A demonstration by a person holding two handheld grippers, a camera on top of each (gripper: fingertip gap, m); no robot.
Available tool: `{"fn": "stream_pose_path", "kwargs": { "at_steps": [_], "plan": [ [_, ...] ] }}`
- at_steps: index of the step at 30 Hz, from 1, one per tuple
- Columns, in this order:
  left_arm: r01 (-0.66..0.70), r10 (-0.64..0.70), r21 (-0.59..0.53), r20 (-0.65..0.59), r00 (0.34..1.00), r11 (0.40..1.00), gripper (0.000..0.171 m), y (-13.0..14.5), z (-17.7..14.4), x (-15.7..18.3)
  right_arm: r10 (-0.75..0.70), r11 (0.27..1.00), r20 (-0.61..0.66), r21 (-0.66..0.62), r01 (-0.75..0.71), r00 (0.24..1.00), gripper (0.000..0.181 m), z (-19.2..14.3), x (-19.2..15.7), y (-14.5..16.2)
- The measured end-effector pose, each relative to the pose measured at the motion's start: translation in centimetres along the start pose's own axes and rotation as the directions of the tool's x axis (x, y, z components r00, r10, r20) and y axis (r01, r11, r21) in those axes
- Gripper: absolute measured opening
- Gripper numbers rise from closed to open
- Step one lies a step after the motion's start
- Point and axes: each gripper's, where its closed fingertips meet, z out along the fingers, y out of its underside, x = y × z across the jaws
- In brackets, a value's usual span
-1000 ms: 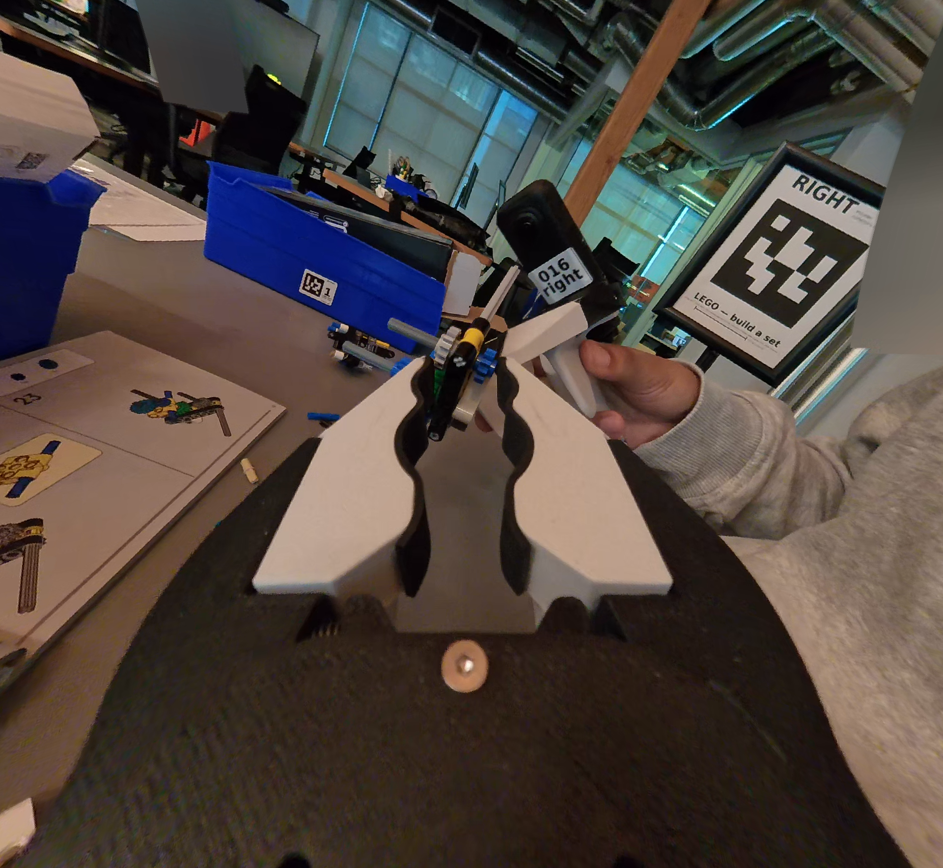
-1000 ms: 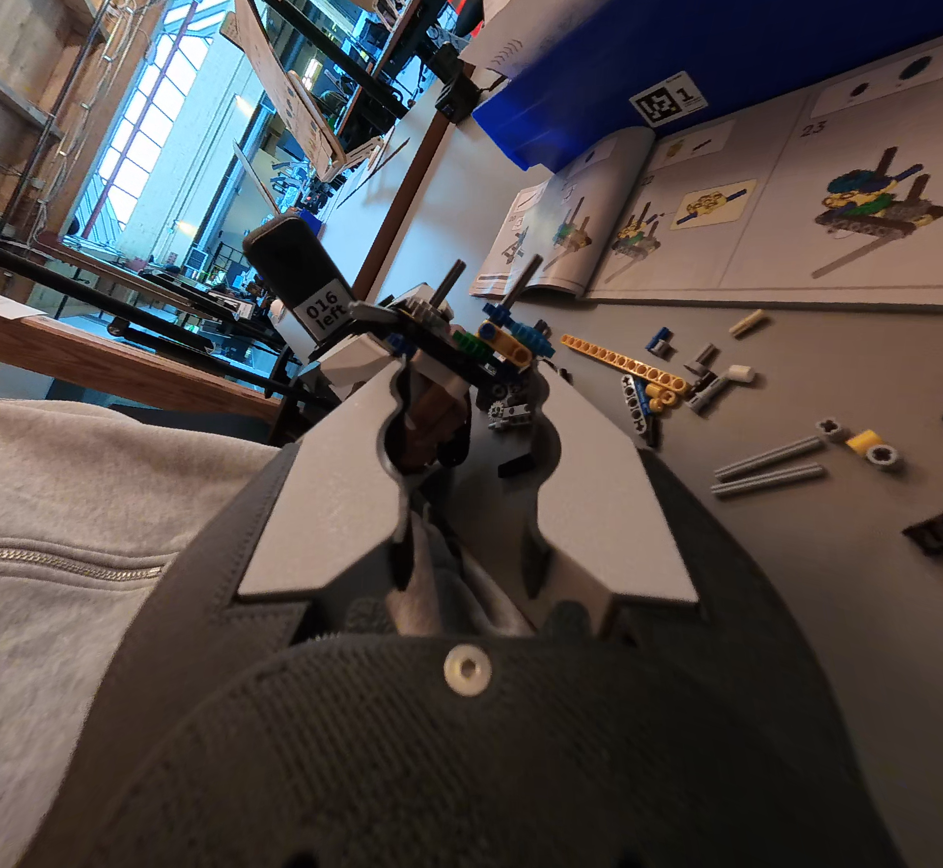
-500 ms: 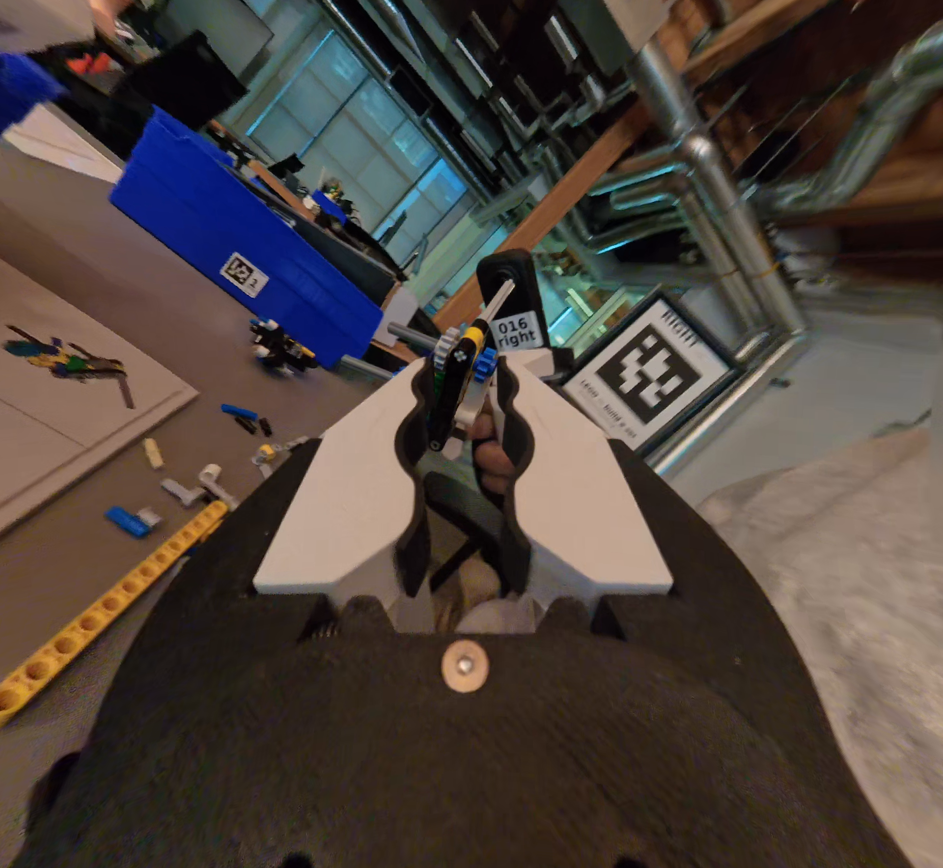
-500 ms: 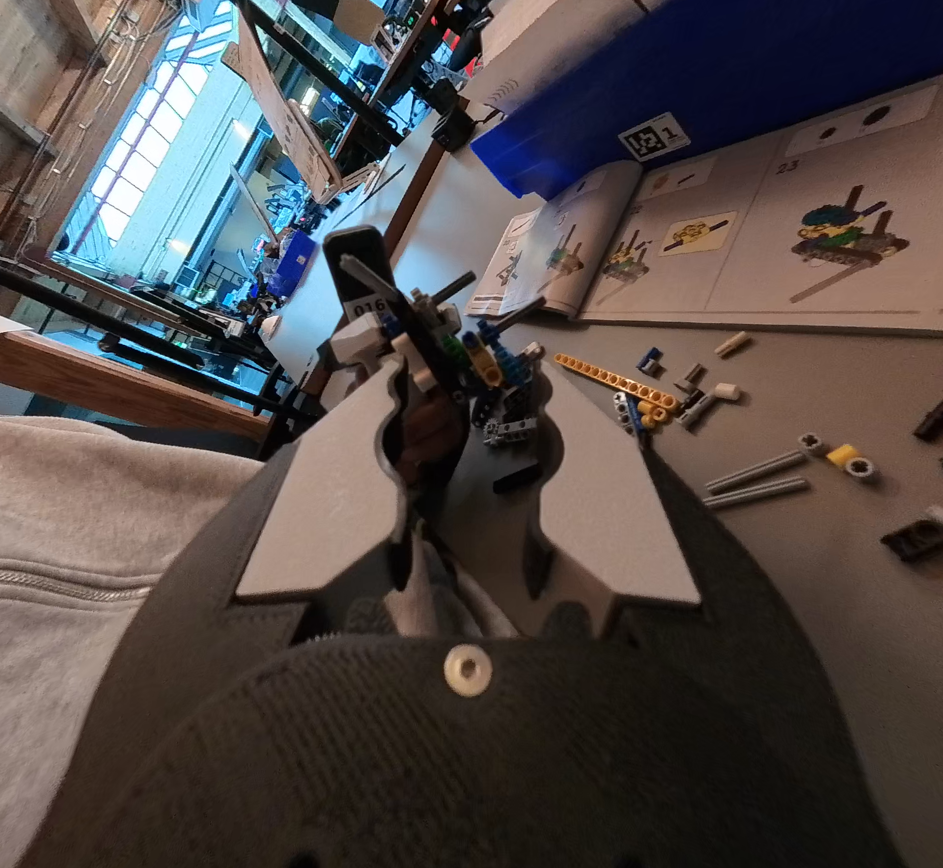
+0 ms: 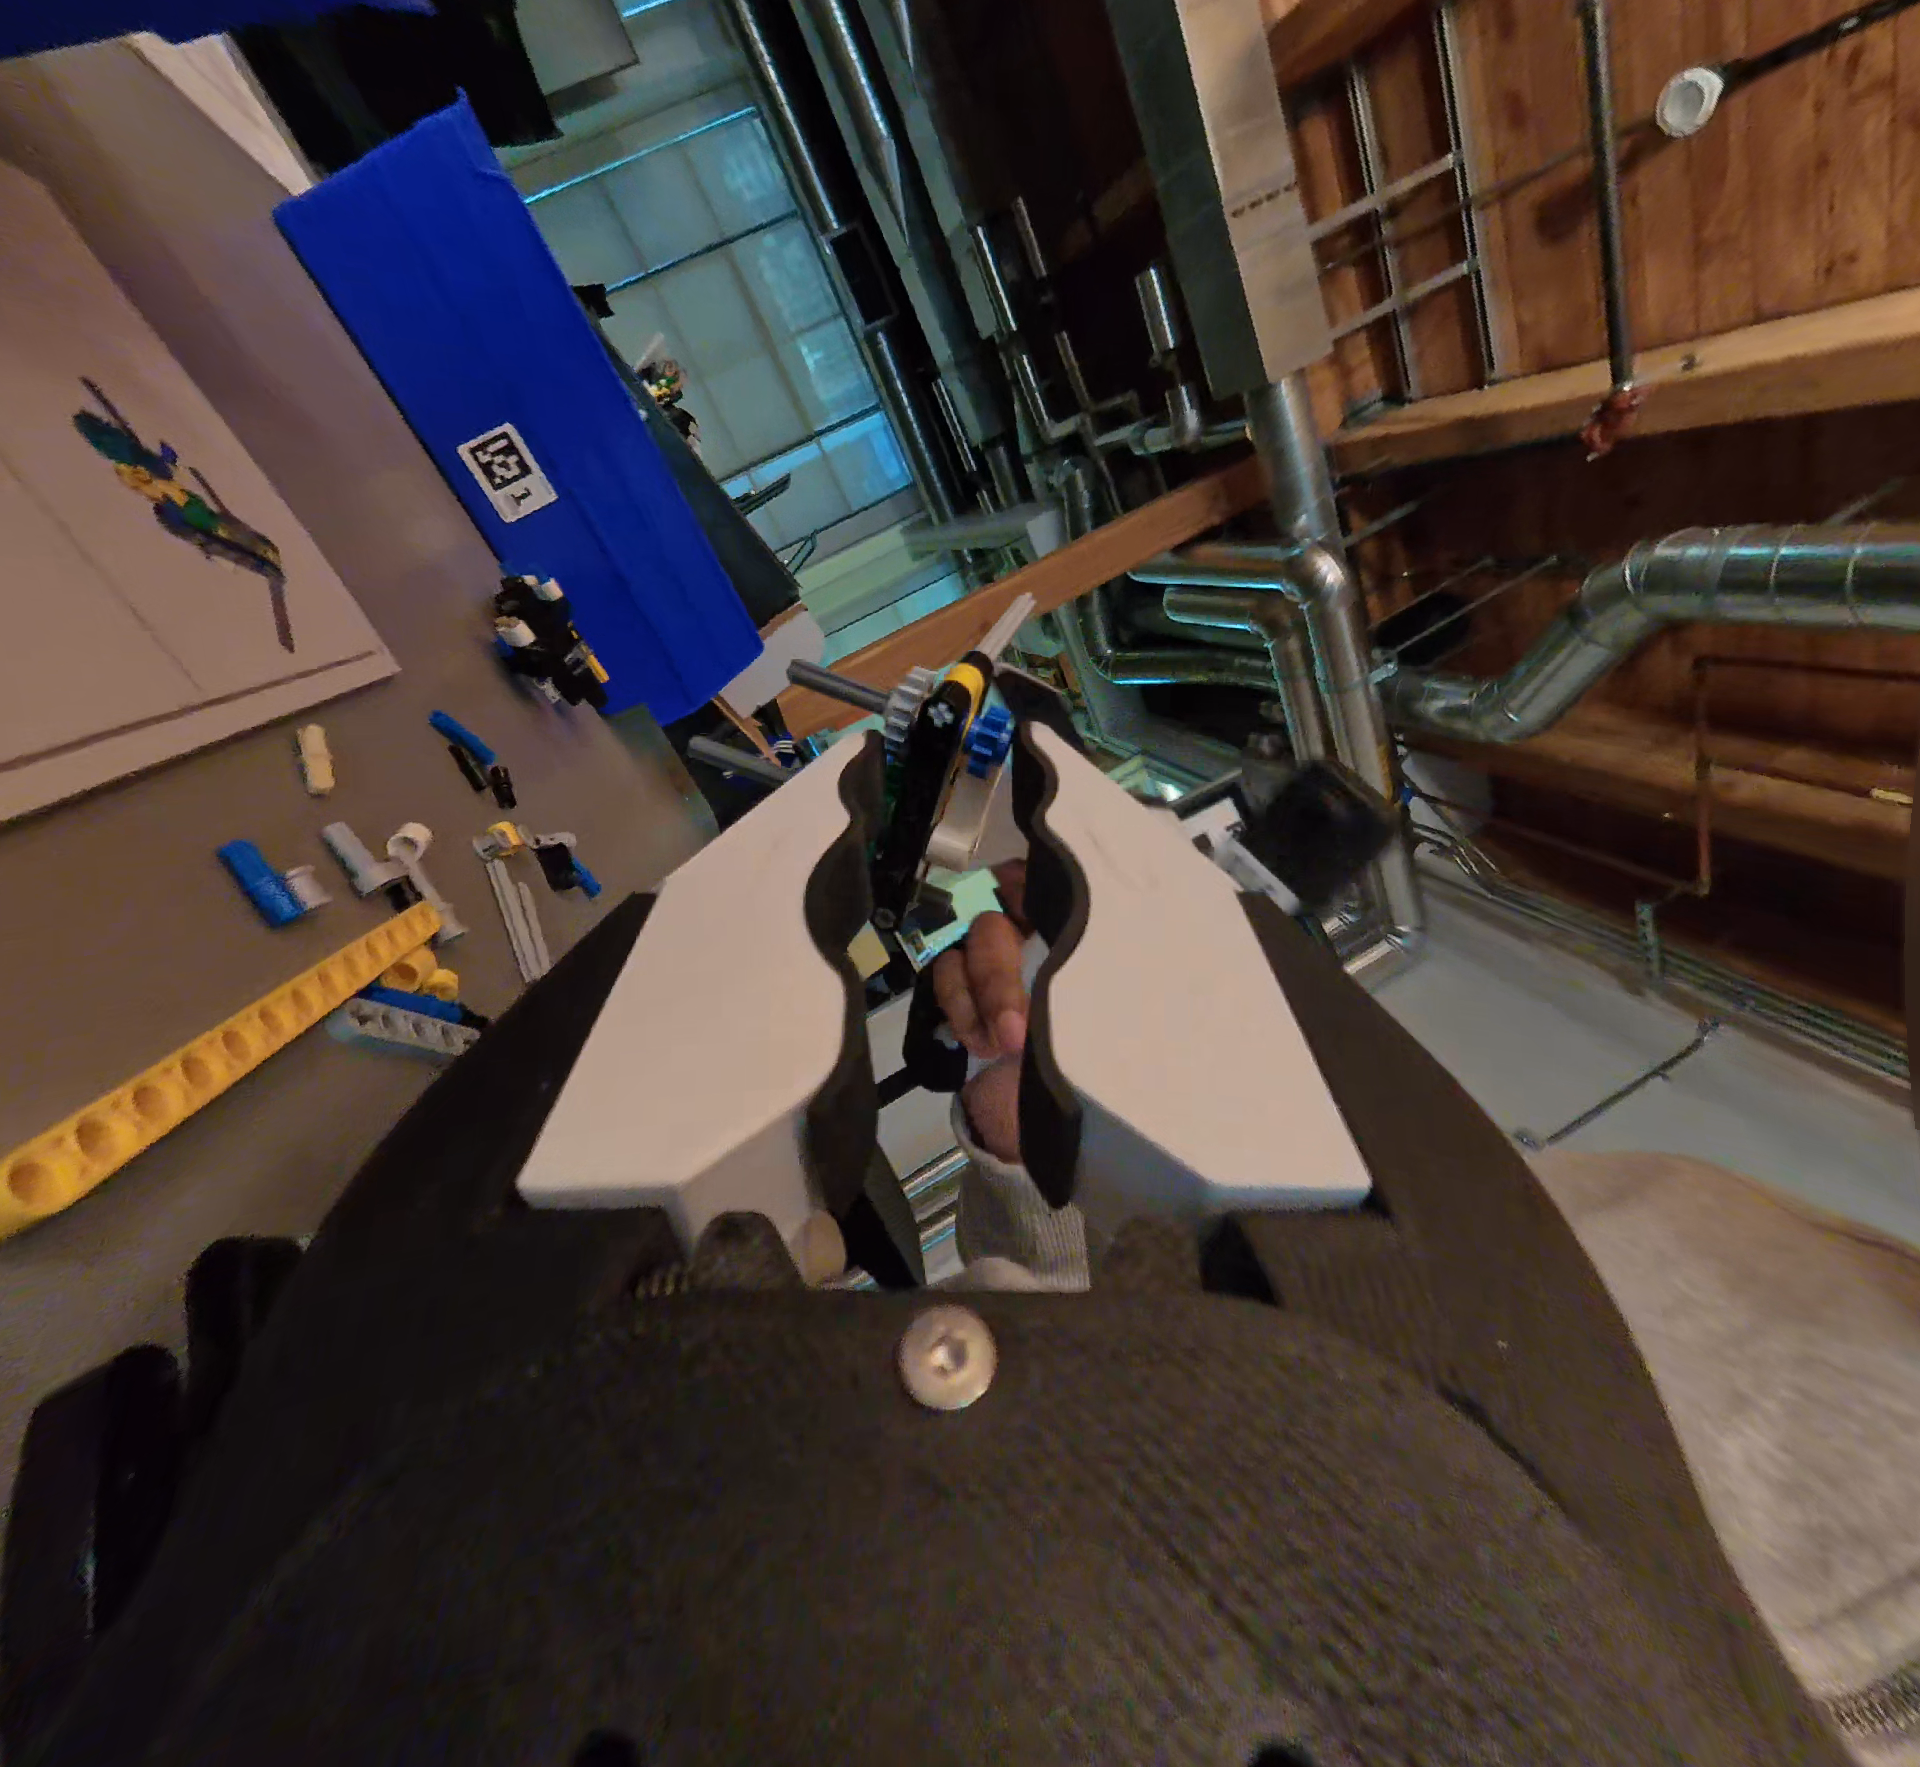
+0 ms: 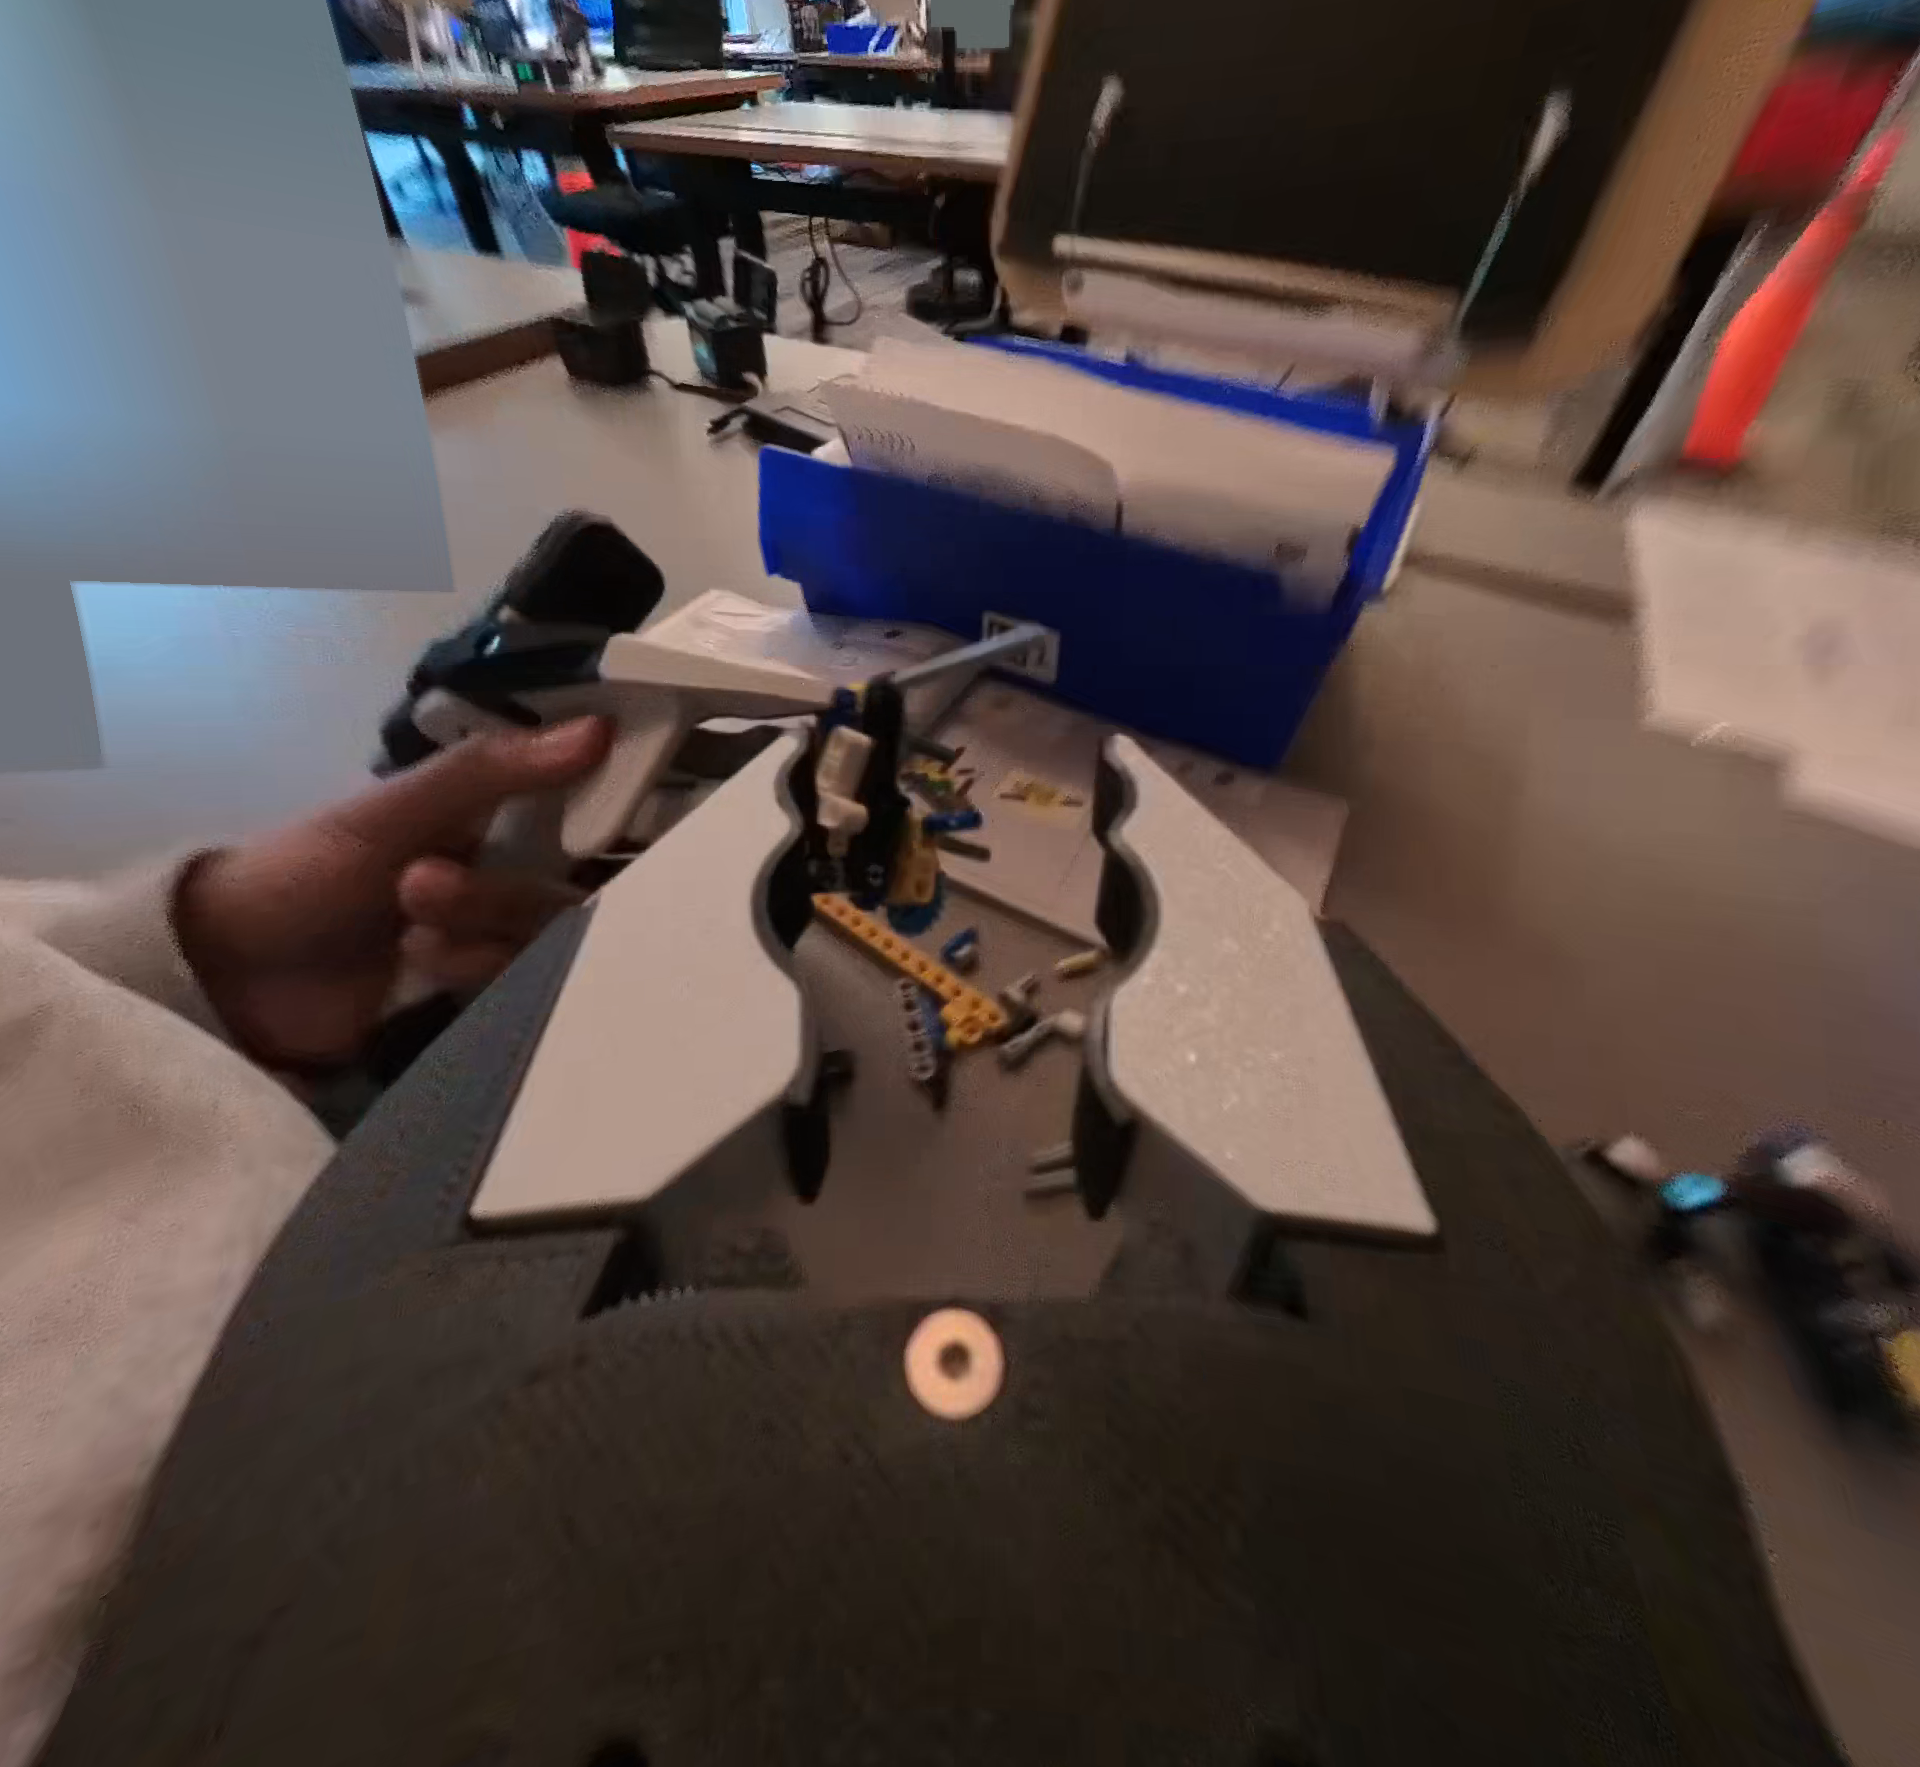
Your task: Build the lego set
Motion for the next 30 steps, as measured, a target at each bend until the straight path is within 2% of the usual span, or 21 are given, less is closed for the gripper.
{"fn": "stream_pose_path", "kwargs": {
  "at_steps": [3,6,14,23,30],
  "plan": [
    [0.021,-0.021,0.008,0.014,1.0,1.0,0.021,0.0,-0.1,-0.4,-0.321,0.947,-0.064,-0.008,0.321,0.945,0.038,0.5,-2.7,0.1],
    [0.039,-0.039,0.021,0.01,0.999,0.999,0.021,0.0,-0.2,-0.4,-0.458,0.888,-0.082,-0.071,0.453,0.885,0.031,1.7,-4.3,1.3],
    [0.037,-0.037,0.022,0.001,0.999,0.999,0.021,-0.1,-0.4,-0.1,-0.385,0.917,-0.044,-0.13,0.376,0.922,0.034,3.1,-4.6,2.5],
    [0.041,-0.041,0.016,0.006,0.999,0.999,0.021,0.1,-0.2,-0.3,-0.483,0.864,-0.054,-0.192,0.465,0.874,0.016,3.5,-4.2,3.4],
    [0.045,-0.045,0.017,0.013,0.999,0.999,0.021,0.2,-0.2,-0.5,-0.495,0.855,-0.045,-0.204,0.477,0.868,0.015,3.4,-4.0,3.6]
  ]
}}
